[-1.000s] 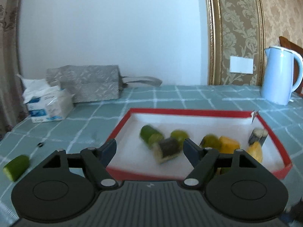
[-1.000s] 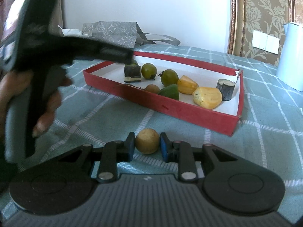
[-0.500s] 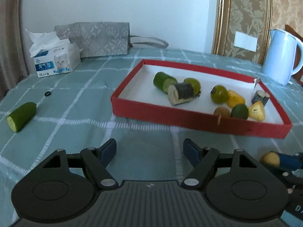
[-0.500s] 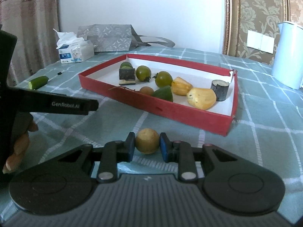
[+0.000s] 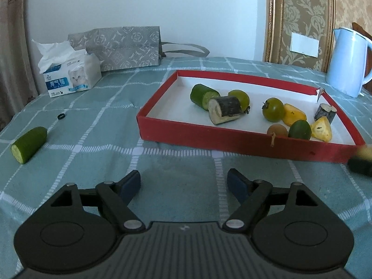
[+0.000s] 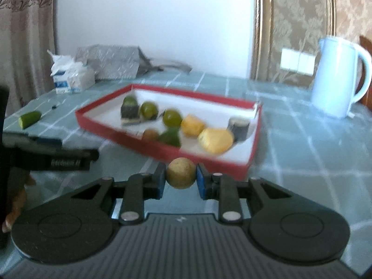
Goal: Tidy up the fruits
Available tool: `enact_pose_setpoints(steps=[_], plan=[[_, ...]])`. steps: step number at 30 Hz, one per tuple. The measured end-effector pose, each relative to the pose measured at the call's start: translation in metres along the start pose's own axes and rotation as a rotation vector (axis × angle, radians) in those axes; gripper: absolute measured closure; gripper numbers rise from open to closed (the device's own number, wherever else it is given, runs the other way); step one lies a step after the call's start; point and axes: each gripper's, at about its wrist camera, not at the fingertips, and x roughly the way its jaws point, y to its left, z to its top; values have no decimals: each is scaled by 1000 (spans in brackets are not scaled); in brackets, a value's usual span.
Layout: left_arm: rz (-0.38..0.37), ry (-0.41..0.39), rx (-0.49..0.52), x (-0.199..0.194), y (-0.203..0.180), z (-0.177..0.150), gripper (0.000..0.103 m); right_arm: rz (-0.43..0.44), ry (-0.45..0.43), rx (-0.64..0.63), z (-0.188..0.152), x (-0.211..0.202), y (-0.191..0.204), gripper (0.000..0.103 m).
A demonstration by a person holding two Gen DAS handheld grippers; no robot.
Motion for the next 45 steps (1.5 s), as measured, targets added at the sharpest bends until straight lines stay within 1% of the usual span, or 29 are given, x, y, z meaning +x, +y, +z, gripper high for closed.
enact_pose_setpoints(steps=[2, 6, 9, 14, 18, 20, 23, 28, 29, 31, 38, 39, 40, 41, 42, 43, 44, 45], plan=[[-6, 2, -1, 0, 0, 0, 18, -17, -24, -4, 9, -1, -4, 77], [-8, 4, 2, 1, 0, 0, 17, -45, -42, -16, 28, 8, -9, 77], [-7, 4, 3, 1, 0, 0, 17, -47, -6, -22, 39, 26, -11, 77], [-4, 6, 0, 1, 1, 0, 15, -50, 54, -41, 42, 54, -5, 77], [0, 8, -3, 2, 1, 0, 13, -33, 86, -65, 39, 63, 2, 77], [4, 11, -8, 3, 2, 0, 10, -37, 86, -71, 40, 67, 6, 77], [7, 13, -10, 3, 2, 0, 9, -62, 76, -72, 44, 73, 7, 77], [9, 14, -12, 4, 2, 1, 8, -68, 78, -57, 49, 81, 4, 77], [9, 14, -12, 4, 2, 1, 8, -60, 74, -47, 49, 82, 2, 74], [9, 14, -12, 4, 3, 1, 8, -69, 66, -22, 50, 81, -2, 44], [13, 16, -15, 5, 3, 1, 6, -87, 44, -7, 48, 75, -6, 43], [14, 17, -16, 5, 4, 1, 5, -87, 37, 8, 48, 74, -8, 39], [16, 18, -19, 5, 4, 1, 4, -89, 32, 22, 48, 73, -10, 30], [16, 19, -20, 6, 4, 1, 4, -94, 29, 27, 47, 72, -10, 27], [17, 19, -20, 6, 4, 1, 4, -99, 25, 35, 46, 71, -11, 24], [17, 18, -20, 6, 5, 1, 4, -99, 20, 46, 44, 69, -12, 24], [18, 18, -21, 6, 5, 1, 4, -89, 15, 57, 43, 66, -13, 24], [20, 18, -22, 5, 5, 1, 4, -72, 8, 67, 43, 61, -13, 21]])
